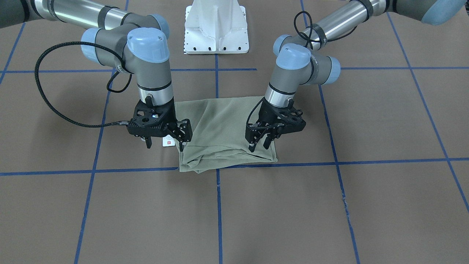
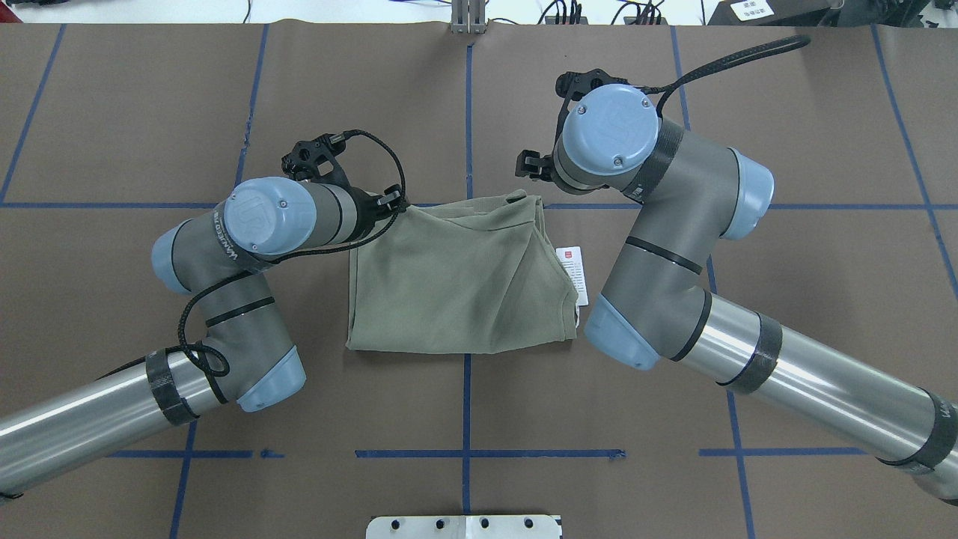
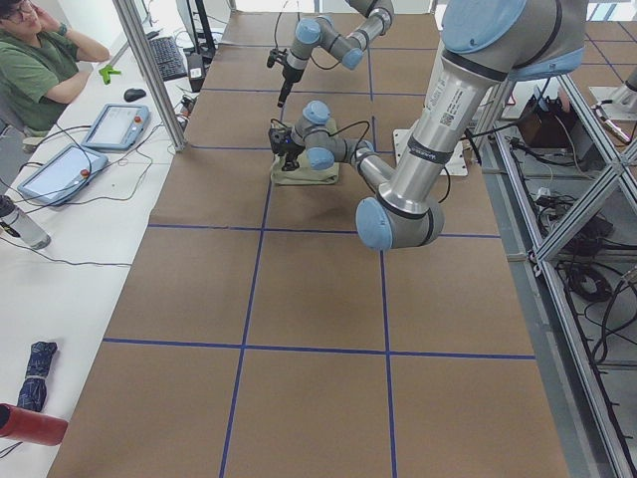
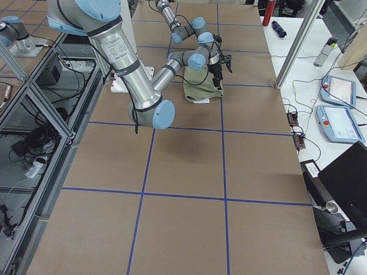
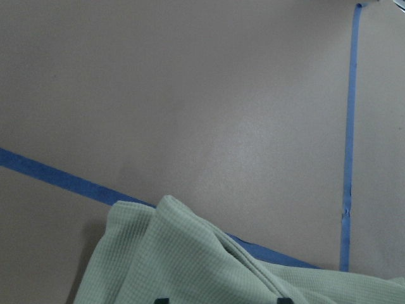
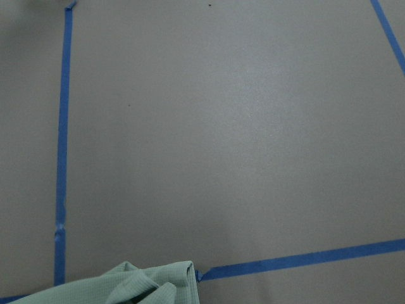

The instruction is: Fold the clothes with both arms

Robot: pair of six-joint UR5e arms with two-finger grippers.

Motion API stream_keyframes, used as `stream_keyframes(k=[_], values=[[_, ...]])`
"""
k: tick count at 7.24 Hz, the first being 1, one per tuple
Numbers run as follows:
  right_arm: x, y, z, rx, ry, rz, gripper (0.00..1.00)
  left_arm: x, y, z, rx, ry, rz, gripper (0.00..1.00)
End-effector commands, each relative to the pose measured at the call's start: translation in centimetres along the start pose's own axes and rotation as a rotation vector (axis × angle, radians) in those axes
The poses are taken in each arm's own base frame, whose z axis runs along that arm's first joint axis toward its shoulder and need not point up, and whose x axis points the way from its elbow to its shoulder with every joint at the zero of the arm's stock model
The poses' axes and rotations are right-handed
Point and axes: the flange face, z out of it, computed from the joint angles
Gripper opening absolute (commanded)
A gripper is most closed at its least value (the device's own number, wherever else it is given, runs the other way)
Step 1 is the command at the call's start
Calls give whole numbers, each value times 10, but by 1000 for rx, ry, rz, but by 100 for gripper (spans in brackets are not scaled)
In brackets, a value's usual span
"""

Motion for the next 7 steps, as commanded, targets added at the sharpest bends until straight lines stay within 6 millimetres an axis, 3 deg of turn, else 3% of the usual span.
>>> stream_keyframes(k=[1, 2, 3, 4, 5, 7], values=[[0, 0, 0, -1, -1, -1, 100, 8, -1, 11, 2, -7, -17, 63], [0, 0, 0, 0, 0, -1, 100, 10, -1, 11, 2, -7, -15, 62], [0, 0, -1, 1, -2, -1, 100, 9, 0, 12, 1, -10, -15, 47], [0, 0, -1, 1, -2, 1, 100, 5, 1, 17, 2, -22, -14, 18], [0, 0, -1, 1, -2, -1, 100, 1, 1, 20, 1, -30, -2, 0], [0, 0, -1, 1, -3, 1, 100, -2, -2, 19, 6, -36, 37, 0]])
